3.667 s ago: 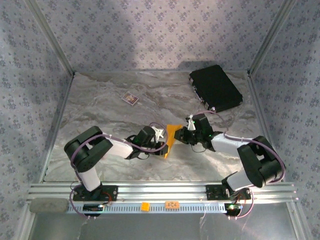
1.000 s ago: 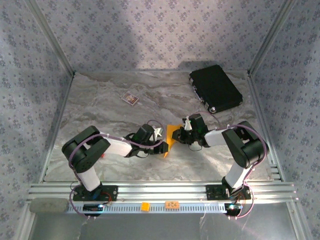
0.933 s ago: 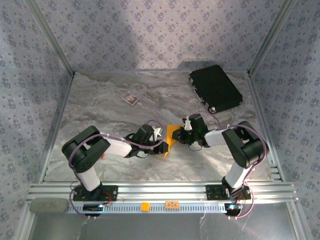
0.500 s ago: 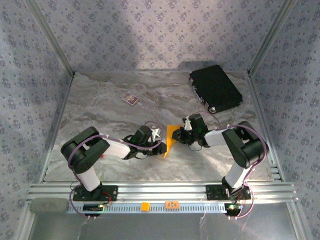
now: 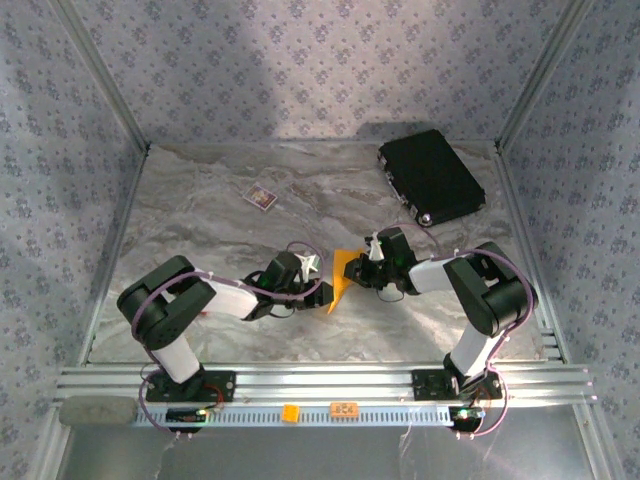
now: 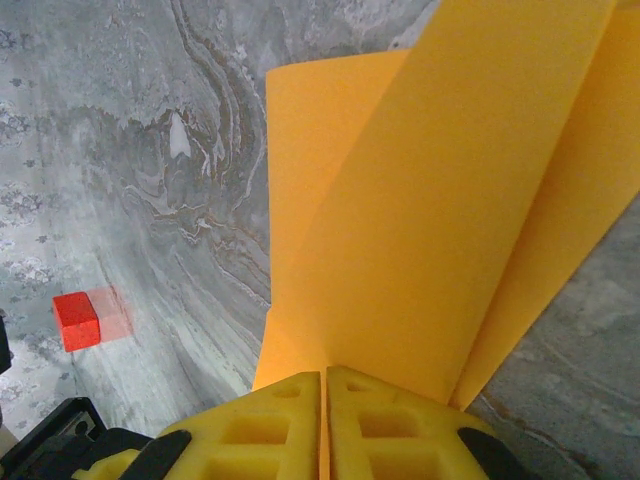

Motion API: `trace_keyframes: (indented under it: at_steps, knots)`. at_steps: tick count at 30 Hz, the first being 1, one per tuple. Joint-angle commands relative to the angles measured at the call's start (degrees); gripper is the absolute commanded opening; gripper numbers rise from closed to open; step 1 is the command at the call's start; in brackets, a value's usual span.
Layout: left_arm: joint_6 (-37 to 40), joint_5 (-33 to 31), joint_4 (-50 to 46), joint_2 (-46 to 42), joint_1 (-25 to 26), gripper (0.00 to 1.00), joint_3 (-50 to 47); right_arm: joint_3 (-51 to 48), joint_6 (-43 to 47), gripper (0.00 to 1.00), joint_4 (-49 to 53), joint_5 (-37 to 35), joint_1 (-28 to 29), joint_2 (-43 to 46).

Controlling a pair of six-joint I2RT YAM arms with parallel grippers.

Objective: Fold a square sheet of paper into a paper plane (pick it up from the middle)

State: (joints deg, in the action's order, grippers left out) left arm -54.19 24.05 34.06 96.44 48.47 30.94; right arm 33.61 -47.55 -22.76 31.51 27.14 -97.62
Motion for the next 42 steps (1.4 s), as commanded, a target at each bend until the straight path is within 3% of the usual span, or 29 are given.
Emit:
trace_keyframes:
  at_steps: [1, 17, 22, 25, 29, 35, 39, 42]
  knots:
    - [-0.73, 0.84, 3.10, 0.76, -0.15, 0.19, 0.26, -2.05, -0.14, 0.12, 4.84, -4.90, 0.02, -2.90]
    - [-1.20, 5.26, -0.05, 5.20, -0.15, 0.04, 0.91, -1.96, 0.02, 0.12, 5.36, -5.31, 0.08, -3.48]
    - [-0.45, 6.47, -3.49, 5.69, -0.19, 0.04, 0.84, -2.36, -0.05, 0.12, 5.86, -6.41, 0.06, -3.76]
    - [0.22, 4.94, -6.07, 5.01, -0.13, 0.15, 0.40, -2.27, 0.01, 0.11, 6.24, -6.72, 0.09, -3.81]
    - [1.16, 5.09, -7.41, 3.89, -0.11, 0.16, 0.68, -2.26, 0.07, 0.12, 6.37, -6.84, 0.02, -3.81]
    - [2.42, 5.68, -8.84, 3.31, 0.00, 0.00, 0.40, -2.29, 0.07, 0.12, 6.68, -7.03, 0.04, -3.72]
    - [2.75, 6.31, -9.46, 2.55, 0.03, 0.00, -0.55, -2.27, -0.03, 0.12, 7.18, -7.47, 0.04, -3.76]
    - [3.41, 6.41, -11.71, 1.29, 0.21, 0.10, -0.77, -2.27, -0.05, 0.11, 7.37, -7.76, 0.08, -3.64]
